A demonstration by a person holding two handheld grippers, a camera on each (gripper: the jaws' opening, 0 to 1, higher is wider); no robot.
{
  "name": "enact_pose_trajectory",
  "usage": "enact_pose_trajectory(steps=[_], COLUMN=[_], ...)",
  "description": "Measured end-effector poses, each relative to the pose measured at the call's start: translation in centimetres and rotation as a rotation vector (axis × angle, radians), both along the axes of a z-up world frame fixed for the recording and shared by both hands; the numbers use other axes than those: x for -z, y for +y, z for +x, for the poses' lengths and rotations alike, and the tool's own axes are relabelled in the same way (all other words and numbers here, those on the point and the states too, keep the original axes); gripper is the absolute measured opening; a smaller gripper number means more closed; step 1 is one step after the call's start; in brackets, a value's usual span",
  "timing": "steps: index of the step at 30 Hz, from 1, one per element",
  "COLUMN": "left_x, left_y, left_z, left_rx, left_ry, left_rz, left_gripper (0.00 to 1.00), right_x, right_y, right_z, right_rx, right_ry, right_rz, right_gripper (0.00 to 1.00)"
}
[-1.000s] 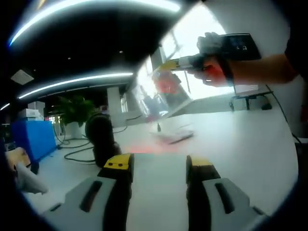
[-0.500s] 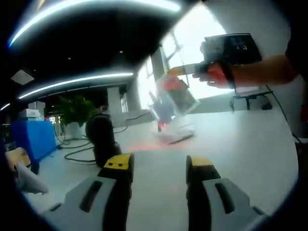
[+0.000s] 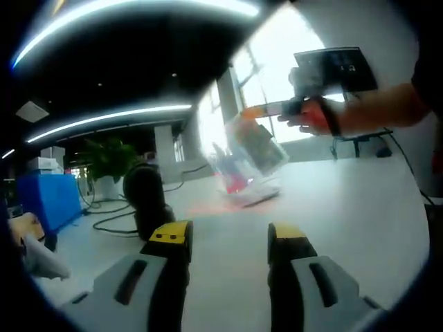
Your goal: Clip sheet goods on table flip sheet goods clip sheet goods scan sheet goods put sheet goods back to table
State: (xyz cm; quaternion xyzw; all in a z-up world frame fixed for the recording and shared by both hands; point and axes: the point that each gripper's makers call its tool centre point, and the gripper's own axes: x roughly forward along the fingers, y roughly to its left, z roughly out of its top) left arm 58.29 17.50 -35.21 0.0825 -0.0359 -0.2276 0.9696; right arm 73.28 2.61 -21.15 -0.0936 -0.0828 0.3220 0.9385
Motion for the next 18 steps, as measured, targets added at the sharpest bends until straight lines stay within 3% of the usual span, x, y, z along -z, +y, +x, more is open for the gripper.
enact_pose_trajectory(steps=[4,10,18], left_x=[0.0,0.0,0.0], left_y=[0.0,0.0,-0.1], left_z=[0.0,0.0,0.0], left_rx=[-0.002,-0.002,-0.002], left_ry=[0.0,0.0,0.001], left_rz=[0.0,0.001,0.004], left_gripper=[0.36,0.36,0.36], right_x=[0.7,1.7,3.0], right_y=[-0.3,-0.8,-3.0], right_z=[0.3,0.7,3.0], right_rx=[0.005,0.023,0.087], right_ry=[0.035,0.054,0.081], right_rz=[0.034,0.023,0.018], right_gripper=[0.0,0.0,0.0])
